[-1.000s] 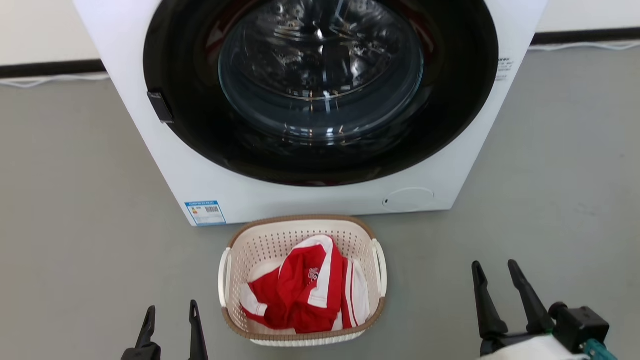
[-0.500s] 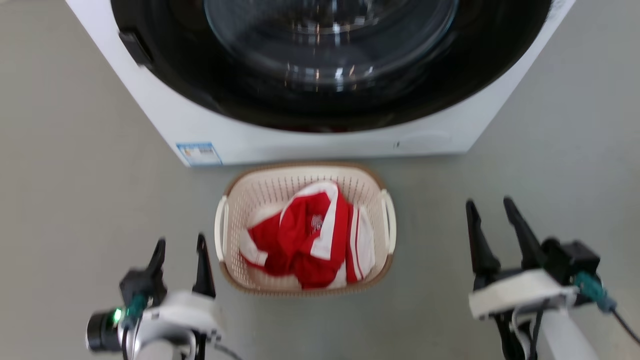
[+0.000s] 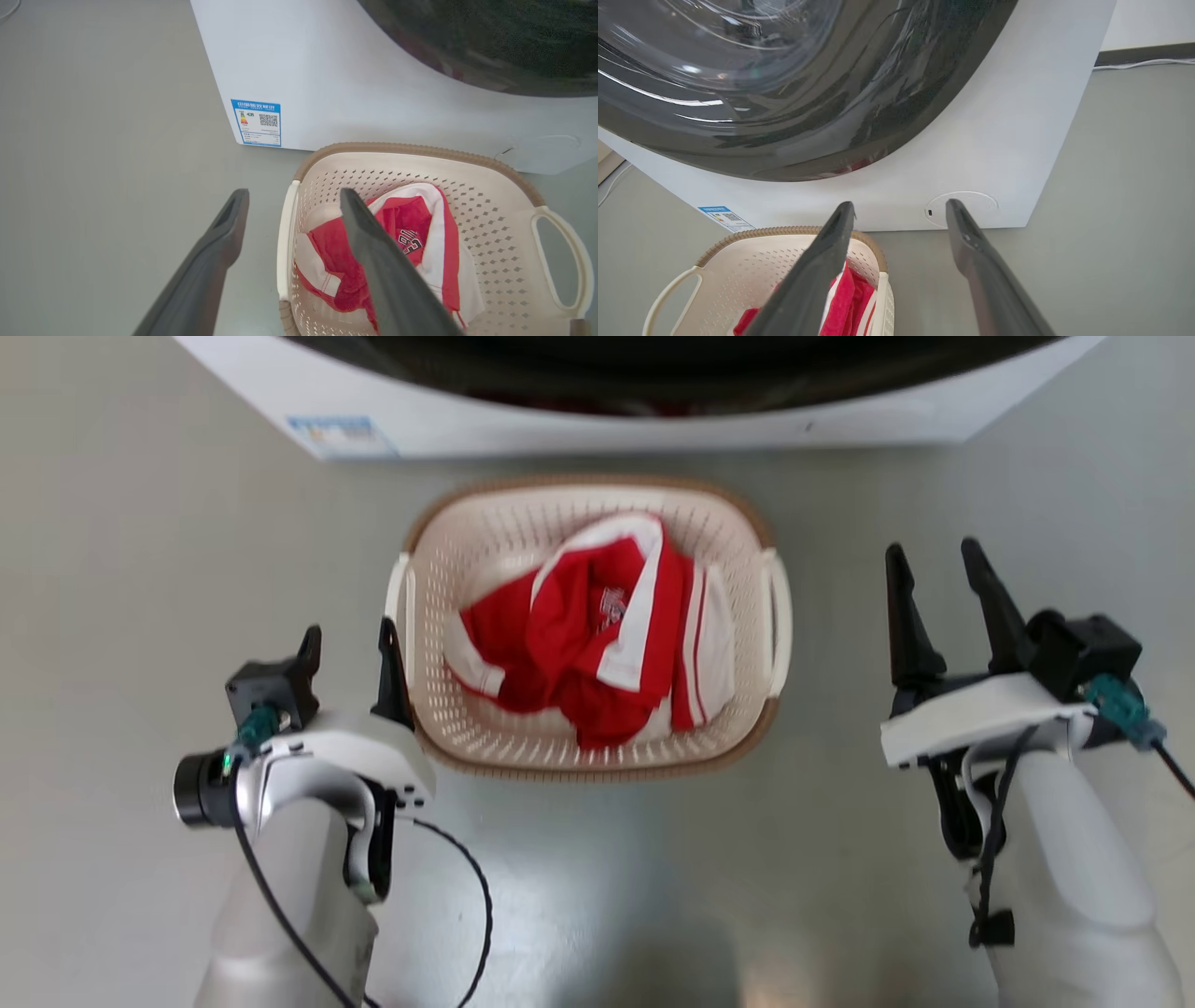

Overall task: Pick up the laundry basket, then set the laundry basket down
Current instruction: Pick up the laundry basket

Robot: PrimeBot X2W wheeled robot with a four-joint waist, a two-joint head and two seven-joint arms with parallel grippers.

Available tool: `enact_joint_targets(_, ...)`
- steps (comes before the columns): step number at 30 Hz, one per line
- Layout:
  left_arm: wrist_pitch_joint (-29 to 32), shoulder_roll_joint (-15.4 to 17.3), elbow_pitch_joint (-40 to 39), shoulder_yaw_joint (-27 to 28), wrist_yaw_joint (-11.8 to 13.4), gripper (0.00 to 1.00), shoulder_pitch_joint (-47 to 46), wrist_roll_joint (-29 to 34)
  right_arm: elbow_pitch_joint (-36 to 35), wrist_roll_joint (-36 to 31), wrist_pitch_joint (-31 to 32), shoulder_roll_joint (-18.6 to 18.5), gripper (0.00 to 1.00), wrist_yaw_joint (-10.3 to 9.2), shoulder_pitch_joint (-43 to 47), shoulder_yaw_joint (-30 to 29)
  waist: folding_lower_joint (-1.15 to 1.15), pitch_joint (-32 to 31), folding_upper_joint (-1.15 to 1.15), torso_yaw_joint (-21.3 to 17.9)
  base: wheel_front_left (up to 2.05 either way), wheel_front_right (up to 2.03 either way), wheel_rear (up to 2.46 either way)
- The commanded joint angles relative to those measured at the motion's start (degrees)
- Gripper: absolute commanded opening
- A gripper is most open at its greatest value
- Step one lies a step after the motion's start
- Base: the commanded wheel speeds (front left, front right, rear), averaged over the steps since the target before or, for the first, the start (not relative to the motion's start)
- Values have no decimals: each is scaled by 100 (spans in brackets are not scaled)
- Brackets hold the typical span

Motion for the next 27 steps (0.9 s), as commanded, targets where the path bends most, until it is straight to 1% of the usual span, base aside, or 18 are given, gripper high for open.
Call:
enact_joint_targets(1,-35,107,36,137,-34,100,-115,-24,-8,-39,-38,36,100,40,-76,116,0,433,0,101,0,0,0)
enact_joint_targets(5,-35,107,424,74,-125,100,-475,-39,262,0,-38,36,100,40,-359,151,0,760,0,138,0,0,0)
enact_joint_targets(18,-35,107,1451,-212,-185,100,-1424,-7,931,168,-38,36,100,40,-1033,522,0,1432,0,223,0,0,0)
enact_joint_targets(23,-35,107,1829,-309,-189,100,-1759,119,1245,183,-38,36,100,40,-1193,704,0,1671,0,236,0,0,0)
enact_joint_targets(25,-35,111,1998,-352,-211,100,-1922,210,1465,207,-38,36,100,40,-1282,857,0,1781,0,245,0,0,0)
enact_joint_targets(26,-35,111,2212,-409,-256,100,-2077,304,1773,302,-38,36,100,40,-1425,1152,0,1854,0,252,0,0,0)
enact_joint_targets(27,-35,111,2252,-421,-260,100,-2106,320,1811,324,-38,36,100,40,-1459,1195,0,1866,0,251,0,0,0)
